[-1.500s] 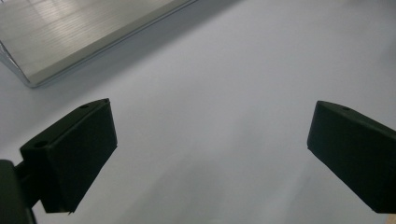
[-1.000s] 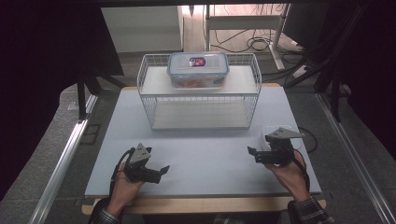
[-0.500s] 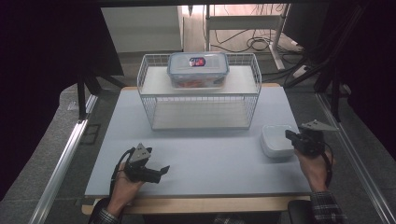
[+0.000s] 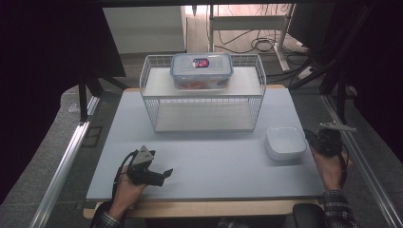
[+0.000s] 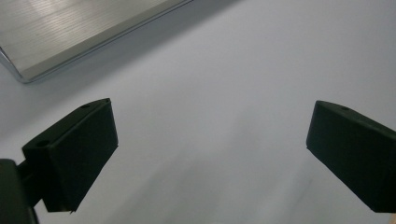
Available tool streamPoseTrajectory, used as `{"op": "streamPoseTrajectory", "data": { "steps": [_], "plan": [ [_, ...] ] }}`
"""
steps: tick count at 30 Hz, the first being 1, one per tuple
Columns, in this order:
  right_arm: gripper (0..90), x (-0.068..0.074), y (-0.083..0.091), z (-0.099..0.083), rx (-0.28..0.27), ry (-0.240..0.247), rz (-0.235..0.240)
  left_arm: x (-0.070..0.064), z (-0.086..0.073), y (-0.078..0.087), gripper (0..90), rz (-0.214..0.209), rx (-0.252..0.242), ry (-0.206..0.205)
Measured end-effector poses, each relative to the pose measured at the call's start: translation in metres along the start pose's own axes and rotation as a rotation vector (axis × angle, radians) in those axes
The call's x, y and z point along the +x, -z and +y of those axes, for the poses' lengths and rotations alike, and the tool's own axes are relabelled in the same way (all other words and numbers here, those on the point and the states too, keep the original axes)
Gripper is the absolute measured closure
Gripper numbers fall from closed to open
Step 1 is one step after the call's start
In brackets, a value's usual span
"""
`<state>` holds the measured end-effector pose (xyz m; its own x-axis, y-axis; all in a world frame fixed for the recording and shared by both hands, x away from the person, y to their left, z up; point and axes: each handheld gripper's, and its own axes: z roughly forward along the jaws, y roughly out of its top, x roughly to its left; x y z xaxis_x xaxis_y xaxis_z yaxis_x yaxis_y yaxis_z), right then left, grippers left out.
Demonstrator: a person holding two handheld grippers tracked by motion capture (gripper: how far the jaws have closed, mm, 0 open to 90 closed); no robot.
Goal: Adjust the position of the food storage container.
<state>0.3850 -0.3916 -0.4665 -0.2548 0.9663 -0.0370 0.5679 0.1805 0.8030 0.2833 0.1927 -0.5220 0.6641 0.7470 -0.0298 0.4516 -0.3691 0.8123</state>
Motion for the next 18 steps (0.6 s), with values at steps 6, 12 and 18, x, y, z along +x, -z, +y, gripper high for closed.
{"op": "streamPoseTrajectory", "data": {
  "steps": [6,12,18],
  "plan": [
    [89.0,0.0,-0.004,-0.002,0.023,-0.003,0.016,0.0,0.0,0.0,2.0,-0.002,-0.002,0.0],
    [89.1,0.008,-0.007,-0.001,0.036,0.004,0.053,0.0,0.0,0.0,2.1,-0.005,-0.002,-0.001],
    [89.0,0.025,-0.011,0.0,0.06,0.025,0.105,-0.001,0.0,0.0,2.2,-0.005,0.0,-0.005]
  ]
}}
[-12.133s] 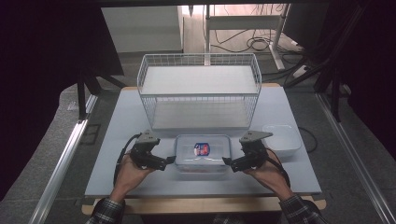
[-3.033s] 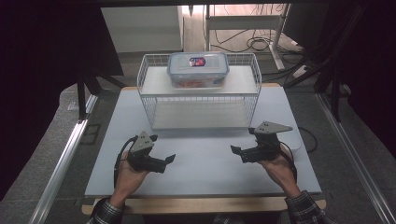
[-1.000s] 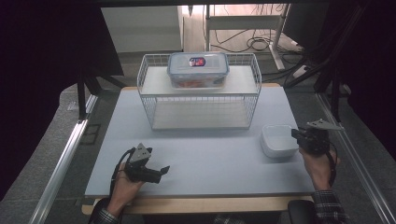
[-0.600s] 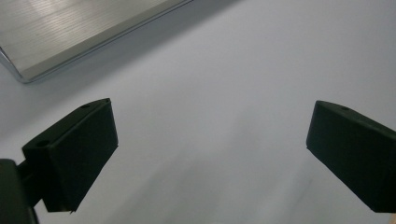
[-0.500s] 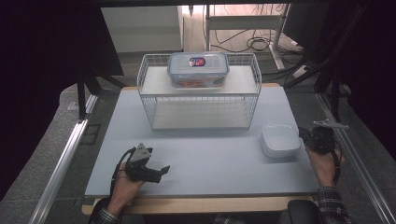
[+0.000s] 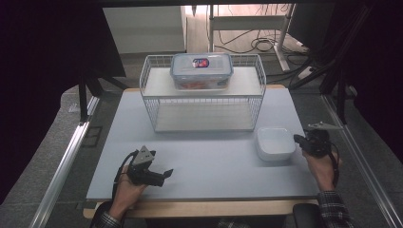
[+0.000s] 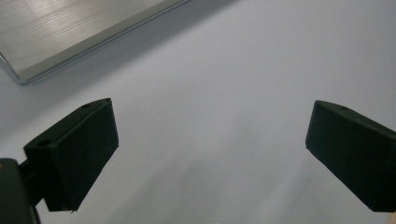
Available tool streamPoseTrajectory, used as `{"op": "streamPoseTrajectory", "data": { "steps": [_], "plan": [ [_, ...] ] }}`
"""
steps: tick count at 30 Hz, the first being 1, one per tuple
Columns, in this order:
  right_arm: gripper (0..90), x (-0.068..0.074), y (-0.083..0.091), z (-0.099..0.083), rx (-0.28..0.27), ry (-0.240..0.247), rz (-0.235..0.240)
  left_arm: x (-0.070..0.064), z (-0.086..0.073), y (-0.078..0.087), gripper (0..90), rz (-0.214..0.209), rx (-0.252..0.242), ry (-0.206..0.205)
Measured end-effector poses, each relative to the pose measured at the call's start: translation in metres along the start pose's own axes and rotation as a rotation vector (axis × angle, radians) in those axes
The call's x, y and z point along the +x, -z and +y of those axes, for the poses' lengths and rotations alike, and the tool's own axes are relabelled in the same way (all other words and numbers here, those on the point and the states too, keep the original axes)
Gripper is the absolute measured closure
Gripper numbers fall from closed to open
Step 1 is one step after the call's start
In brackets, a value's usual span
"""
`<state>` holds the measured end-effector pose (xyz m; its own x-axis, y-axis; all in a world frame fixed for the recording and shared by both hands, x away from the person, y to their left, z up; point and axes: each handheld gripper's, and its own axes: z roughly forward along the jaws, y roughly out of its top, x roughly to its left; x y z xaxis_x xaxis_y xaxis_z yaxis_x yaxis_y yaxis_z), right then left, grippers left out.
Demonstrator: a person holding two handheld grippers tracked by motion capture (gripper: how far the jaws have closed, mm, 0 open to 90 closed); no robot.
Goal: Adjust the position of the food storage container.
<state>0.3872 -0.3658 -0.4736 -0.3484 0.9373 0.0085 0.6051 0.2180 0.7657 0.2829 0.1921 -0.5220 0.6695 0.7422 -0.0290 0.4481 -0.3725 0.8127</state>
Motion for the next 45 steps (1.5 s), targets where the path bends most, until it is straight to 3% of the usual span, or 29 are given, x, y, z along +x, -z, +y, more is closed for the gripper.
{"op": "streamPoseTrajectory", "data": {
  "steps": [14,26,28,30,32,36,45],
  "plan": [
    [89.0,0.036,-0.012,0.007,0.013,0.058,0.109,0.0,0.0,-0.001,2.3,0.001,0.006,-0.006],
    [89.0,0.089,-0.024,0.013,0.042,0.115,0.24,0.0,0.0,-0.002,2.3,0.001,0.009,-0.002],
    [89.0,0.092,-0.024,0.013,0.046,0.117,0.248,0.0,0.0,-0.002,2.4,0.001,0.01,-0.002],
    [89.0,0.103,-0.026,0.014,0.051,0.123,0.286,0.0,0.0,-0.002,2.4,0.001,0.011,-0.003],
    [89.0,0.106,-0.027,0.014,0.049,0.13,0.294,0.0,0.0,-0.002,2.4,0.001,0.012,-0.003],
    [88.9,0.126,-0.031,0.015,0.051,0.156,0.335,0.0,0.0,-0.003,2.5,0.0,0.014,-0.001],
    [88.8,0.149,-0.039,0.018,0.046,0.178,0.376,0.0,0.0,-0.003,2.7,-0.002,0.017,-0.004]
  ]
}}
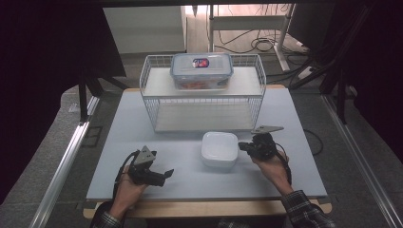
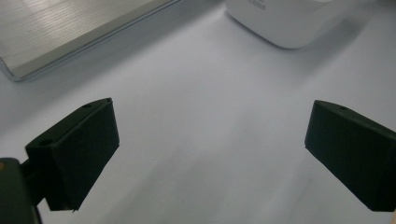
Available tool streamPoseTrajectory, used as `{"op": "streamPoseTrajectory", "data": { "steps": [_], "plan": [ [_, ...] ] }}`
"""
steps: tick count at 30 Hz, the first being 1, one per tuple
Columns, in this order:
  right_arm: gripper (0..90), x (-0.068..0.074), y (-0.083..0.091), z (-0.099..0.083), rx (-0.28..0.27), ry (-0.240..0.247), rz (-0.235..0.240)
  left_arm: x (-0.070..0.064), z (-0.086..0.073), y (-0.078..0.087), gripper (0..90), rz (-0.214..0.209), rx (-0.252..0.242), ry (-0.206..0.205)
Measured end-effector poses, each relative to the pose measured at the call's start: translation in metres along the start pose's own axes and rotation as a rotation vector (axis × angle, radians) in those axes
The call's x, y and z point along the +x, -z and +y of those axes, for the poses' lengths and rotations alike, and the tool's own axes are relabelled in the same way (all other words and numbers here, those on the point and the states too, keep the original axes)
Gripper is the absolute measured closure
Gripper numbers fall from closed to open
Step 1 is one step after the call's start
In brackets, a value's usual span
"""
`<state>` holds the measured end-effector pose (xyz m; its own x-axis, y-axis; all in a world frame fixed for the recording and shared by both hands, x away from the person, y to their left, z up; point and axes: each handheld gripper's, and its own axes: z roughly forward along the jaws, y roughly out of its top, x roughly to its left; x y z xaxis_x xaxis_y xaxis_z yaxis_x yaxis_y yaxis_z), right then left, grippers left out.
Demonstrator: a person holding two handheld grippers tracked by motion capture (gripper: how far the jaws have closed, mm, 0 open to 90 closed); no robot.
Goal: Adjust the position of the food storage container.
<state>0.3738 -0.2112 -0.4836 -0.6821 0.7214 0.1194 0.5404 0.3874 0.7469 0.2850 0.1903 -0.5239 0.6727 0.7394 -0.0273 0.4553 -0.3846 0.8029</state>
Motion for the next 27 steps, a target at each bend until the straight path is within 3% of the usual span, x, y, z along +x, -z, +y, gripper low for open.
{"op": "streamPoseTrajectory", "data": {
  "steps": [9,17,20,21,23,27],
  "plan": [
    [88.6,0.014,-0.02,0.012,-0.004,0.032,0.027,-0.001,0.0,0.0,2.8,-0.003,0.003,-0.003],
    [86.5,0.016,-0.019,0.015,0.003,0.071,0.015,-0.001,0.0,0.001,4.2,-0.004,0.008,0.001],
    [79.5,0.016,-0.011,0.014,-0.018,0.082,0.001,-0.002,0.001,0.001,4.8,-0.004,0.015,-0.002],
    [72.3,0.018,-0.005,0.014,-0.036,0.091,-0.003,-0.002,0.001,0.002,4.8,-0.004,0.018,-0.006],
    [69.1,0.018,-0.003,0.013,-0.042,0.096,-0.008,-0.003,0.001,0.002,4.9,-0.003,0.021,-0.009],
    [53.2,0.021,0.006,0.01,-0.048,0.128,-0.003,-0.003,0.001,0.002,5.2,-0.009,0.025,0.001]
  ]
}}
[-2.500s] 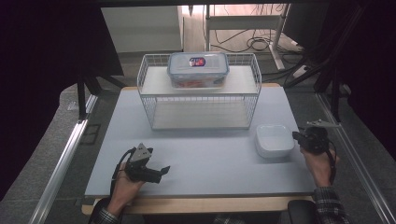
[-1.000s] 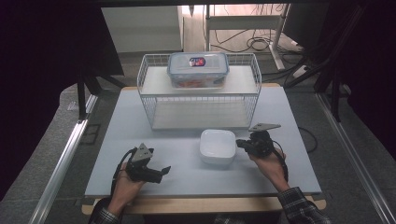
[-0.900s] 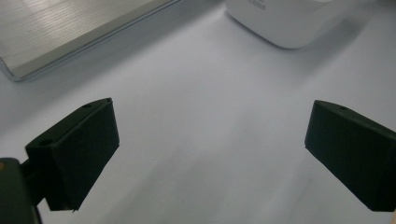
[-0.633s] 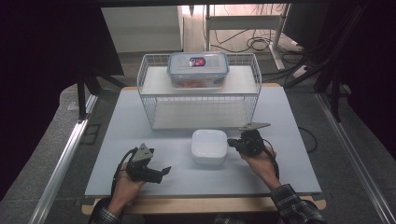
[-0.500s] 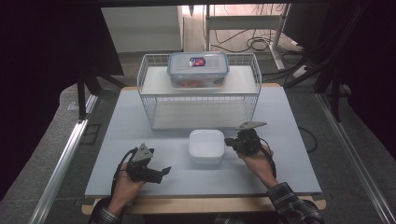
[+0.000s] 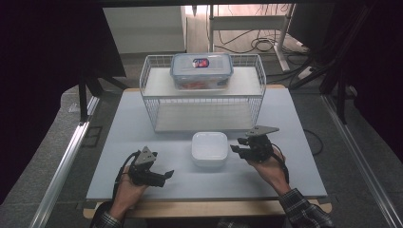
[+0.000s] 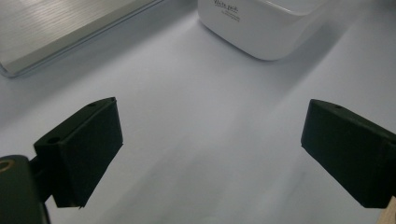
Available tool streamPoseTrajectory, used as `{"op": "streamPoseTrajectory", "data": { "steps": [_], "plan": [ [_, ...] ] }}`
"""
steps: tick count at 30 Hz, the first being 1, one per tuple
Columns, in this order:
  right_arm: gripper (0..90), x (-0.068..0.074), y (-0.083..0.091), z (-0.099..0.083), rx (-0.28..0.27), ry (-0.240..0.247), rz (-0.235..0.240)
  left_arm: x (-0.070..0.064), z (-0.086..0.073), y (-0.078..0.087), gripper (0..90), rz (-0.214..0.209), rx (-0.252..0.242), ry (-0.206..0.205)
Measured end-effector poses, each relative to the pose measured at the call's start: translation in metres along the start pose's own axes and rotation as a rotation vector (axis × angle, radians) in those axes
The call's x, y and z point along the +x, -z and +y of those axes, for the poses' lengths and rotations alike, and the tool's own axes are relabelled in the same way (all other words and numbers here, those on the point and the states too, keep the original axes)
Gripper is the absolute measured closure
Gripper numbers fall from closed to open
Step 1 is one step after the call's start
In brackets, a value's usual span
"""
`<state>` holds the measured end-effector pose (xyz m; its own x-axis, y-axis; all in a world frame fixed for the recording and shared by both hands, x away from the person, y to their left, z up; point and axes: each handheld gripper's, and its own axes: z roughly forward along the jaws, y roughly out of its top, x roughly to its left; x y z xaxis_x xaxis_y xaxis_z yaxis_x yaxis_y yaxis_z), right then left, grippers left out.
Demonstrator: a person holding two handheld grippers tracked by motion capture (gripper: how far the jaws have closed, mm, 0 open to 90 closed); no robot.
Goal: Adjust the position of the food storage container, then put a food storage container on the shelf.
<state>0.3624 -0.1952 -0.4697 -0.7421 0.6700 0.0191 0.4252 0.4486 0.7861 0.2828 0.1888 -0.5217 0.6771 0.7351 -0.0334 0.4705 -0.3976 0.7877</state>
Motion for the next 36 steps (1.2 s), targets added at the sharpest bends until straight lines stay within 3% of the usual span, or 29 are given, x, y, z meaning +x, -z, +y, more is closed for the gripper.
{"op": "streamPoseTrajectory", "data": {
  "steps": [6,10,16,27,34,36],
  "plan": [
    [30.3,0.002,0.007,-0.01,0.001,0.027,0.004,-0.001,0.0,0.001,6.4,-0.007,0.005,0.007],
    [21.5,0.003,0.011,-0.015,-0.029,0.015,0.005,-0.001,0.0,0.001,6.3,-0.004,0.002,-0.002],
    [10.2,0.007,0.013,-0.02,-0.028,-0.005,0.025,-0.001,-0.001,0.0,6.0,-0.002,0.003,-0.009],
    [3.2,0.008,0.012,-0.022,-0.006,0.003,0.02,0.0,0.0,-0.001,4.4,0.006,-0.01,-0.001],
    [0.7,0.011,0.008,-0.016,0.034,0.022,-0.024,-0.004,0.012,-0.008,4.5,-0.03,0.031,0.006],
    [1.2,0.01,0.008,-0.012,0.045,0.023,-0.034,-0.007,0.022,-0.009,3.3,-0.061,0.01,0.0]
  ]
}}
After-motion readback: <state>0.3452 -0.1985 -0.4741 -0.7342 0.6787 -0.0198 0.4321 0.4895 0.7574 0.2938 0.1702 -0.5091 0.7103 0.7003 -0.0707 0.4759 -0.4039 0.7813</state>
